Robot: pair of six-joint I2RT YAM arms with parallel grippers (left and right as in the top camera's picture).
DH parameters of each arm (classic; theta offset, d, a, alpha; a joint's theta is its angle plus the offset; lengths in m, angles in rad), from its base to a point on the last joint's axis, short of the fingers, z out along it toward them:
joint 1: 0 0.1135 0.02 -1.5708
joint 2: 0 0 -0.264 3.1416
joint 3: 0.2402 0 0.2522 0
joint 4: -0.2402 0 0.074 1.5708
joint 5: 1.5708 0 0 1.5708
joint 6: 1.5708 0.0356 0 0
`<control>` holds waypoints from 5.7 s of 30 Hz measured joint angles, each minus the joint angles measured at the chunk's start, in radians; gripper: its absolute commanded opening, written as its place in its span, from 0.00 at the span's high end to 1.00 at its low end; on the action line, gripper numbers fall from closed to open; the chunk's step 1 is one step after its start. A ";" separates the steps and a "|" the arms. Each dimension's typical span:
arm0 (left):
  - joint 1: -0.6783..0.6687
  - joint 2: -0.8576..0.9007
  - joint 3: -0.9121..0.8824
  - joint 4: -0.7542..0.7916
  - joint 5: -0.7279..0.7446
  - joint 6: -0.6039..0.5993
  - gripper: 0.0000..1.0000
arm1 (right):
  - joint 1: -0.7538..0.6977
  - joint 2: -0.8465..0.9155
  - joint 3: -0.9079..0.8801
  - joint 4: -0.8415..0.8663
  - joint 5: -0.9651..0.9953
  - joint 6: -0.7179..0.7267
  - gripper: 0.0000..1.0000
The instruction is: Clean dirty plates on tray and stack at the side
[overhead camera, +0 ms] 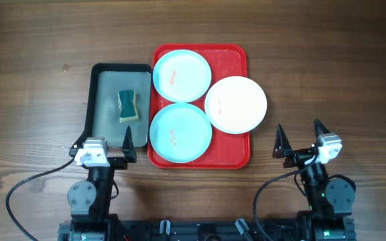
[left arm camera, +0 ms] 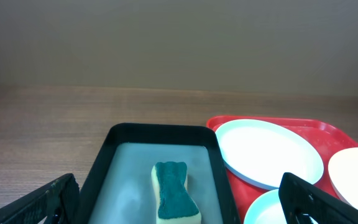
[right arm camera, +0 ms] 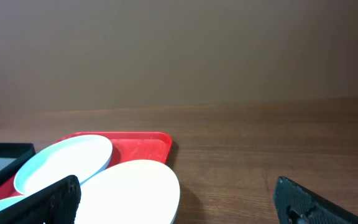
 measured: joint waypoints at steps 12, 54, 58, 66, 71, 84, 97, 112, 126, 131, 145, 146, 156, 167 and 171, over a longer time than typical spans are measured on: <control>0.000 0.000 0.000 0.000 0.000 0.000 0.00 | 0.000 0.000 0.000 0.000 0.000 0.000 0.00; 0.000 0.000 0.000 0.000 0.000 0.000 0.00 | 0.000 0.000 0.000 0.000 0.000 0.000 0.00; 0.000 0.000 0.000 0.000 0.000 0.000 0.00 | 0.000 0.000 0.000 0.000 0.000 0.000 0.00; 0.000 0.000 0.000 0.000 0.000 0.000 0.00 | 0.000 0.000 0.000 0.000 0.000 0.000 0.00; 0.000 0.000 0.000 0.000 0.000 0.000 0.00 | 0.000 0.000 0.000 0.000 0.000 0.000 0.00; 0.000 0.000 0.000 0.008 0.003 0.000 0.00 | 0.000 0.000 0.000 0.000 0.023 -0.033 0.00; 0.000 0.000 -0.002 0.106 0.106 -0.002 0.00 | 0.000 0.000 0.000 0.085 0.033 -0.046 0.00; 0.000 0.398 0.701 -0.386 0.191 -0.122 0.00 | -0.003 0.250 0.464 -0.181 -0.106 0.027 0.00; 0.000 1.122 1.148 -0.743 0.233 -0.130 0.02 | -0.005 1.156 1.257 -0.935 -0.269 0.042 0.26; 0.000 1.220 1.148 -0.782 0.239 -0.137 0.51 | 0.005 1.297 1.280 -0.967 -0.416 0.068 0.57; 0.000 1.388 1.148 -0.786 0.086 -0.256 0.46 | 0.481 1.586 1.280 -0.990 -0.111 0.270 0.45; 0.000 1.395 1.148 -0.785 0.083 -0.258 0.46 | 0.499 1.610 1.280 -0.988 -0.099 0.282 0.45; 0.000 1.470 1.148 -0.785 0.071 -0.269 0.48 | 0.603 1.828 1.279 -0.930 -0.042 0.359 0.59; 0.000 1.497 1.148 -0.781 0.027 -0.269 0.48 | 0.627 1.889 1.279 -0.875 -0.029 0.387 0.69; 0.000 1.507 1.148 -0.769 0.024 -0.269 0.49 | 0.627 1.889 1.278 -0.847 -0.005 0.406 0.71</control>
